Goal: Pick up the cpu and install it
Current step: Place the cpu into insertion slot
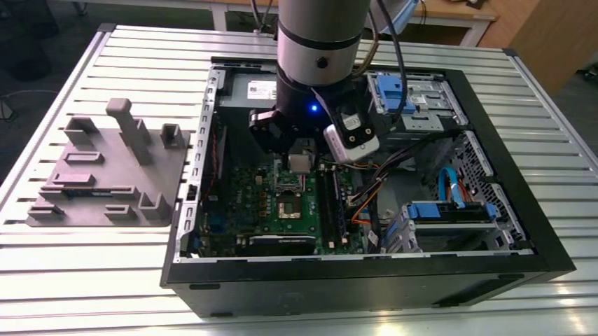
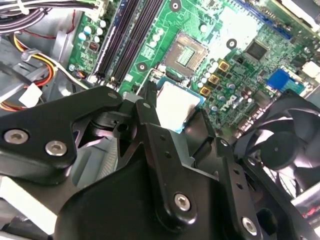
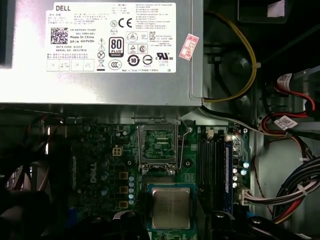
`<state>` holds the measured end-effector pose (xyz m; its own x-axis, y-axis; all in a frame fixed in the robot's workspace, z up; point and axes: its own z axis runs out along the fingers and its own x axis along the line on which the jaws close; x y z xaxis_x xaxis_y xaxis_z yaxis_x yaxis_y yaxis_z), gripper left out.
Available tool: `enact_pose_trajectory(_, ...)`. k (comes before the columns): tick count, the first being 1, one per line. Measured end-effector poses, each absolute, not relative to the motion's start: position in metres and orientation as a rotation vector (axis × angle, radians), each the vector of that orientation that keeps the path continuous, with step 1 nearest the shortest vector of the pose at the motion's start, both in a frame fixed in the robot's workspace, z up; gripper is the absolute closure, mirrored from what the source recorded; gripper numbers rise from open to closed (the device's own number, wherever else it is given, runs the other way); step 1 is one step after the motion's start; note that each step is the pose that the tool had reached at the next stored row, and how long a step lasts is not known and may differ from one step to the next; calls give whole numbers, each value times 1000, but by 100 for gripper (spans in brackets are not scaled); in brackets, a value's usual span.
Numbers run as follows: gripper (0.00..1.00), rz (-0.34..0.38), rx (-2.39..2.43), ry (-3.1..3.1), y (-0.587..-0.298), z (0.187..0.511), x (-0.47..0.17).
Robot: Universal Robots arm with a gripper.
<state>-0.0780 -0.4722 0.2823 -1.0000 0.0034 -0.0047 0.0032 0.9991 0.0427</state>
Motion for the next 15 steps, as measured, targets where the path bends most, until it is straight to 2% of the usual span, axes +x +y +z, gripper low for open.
enact_pose_trajectory(15,53,67,22,3136,-477,255,-78)
